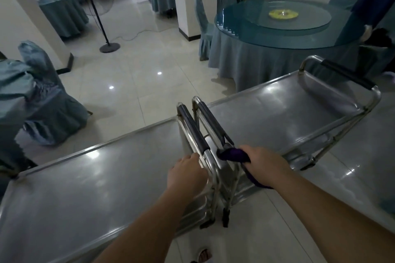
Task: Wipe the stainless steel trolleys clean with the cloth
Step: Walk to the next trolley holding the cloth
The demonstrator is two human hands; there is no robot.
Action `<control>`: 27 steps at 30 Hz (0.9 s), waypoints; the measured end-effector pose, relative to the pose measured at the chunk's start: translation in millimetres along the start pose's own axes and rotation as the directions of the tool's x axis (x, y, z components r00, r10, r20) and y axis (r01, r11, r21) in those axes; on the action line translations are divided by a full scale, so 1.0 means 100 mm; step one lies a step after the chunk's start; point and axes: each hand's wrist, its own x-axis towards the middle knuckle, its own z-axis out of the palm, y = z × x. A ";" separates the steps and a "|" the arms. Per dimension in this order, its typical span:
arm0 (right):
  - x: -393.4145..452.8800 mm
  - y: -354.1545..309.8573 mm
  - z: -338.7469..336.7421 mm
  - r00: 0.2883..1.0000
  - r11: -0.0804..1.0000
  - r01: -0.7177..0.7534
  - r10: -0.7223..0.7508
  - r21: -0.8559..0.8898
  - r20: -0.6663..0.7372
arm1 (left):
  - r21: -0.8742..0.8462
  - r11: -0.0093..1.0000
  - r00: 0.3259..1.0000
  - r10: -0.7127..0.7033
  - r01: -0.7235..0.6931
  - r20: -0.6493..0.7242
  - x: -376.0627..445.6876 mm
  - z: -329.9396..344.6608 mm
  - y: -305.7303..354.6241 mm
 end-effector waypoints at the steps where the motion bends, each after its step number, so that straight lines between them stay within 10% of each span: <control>1: 0.16 -0.02 -0.01 1.000 1.000 0.017 -0.016 0.025 -0.014 | -0.002 1.000 1.000 -0.011 0.011 -0.004 0.12 -0.04 -0.05; 11: 1.54 -0.41 0.29 0.944 0.948 0.315 -0.308 0.046 -0.118 | -0.083 0.953 0.956 -0.290 0.292 0.034 0.70 -0.02 -0.50; 20: 1.56 -0.11 1.23 0.761 0.824 0.565 -0.499 -0.046 0.414 | -0.179 0.835 0.853 -0.518 0.520 0.059 0.72 0.34 -0.32; 24: 1.55 -0.03 1.26 0.616 0.578 0.788 -0.732 -0.212 0.291 | -0.165 0.808 0.823 -0.567 0.566 0.045 0.59 0.50 -0.21; 27: 1.60 0.00 1.28 0.683 0.728 0.678 -0.573 -0.101 0.453 | -0.157 0.799 0.812 -0.581 0.580 0.046 0.50 0.55 -0.16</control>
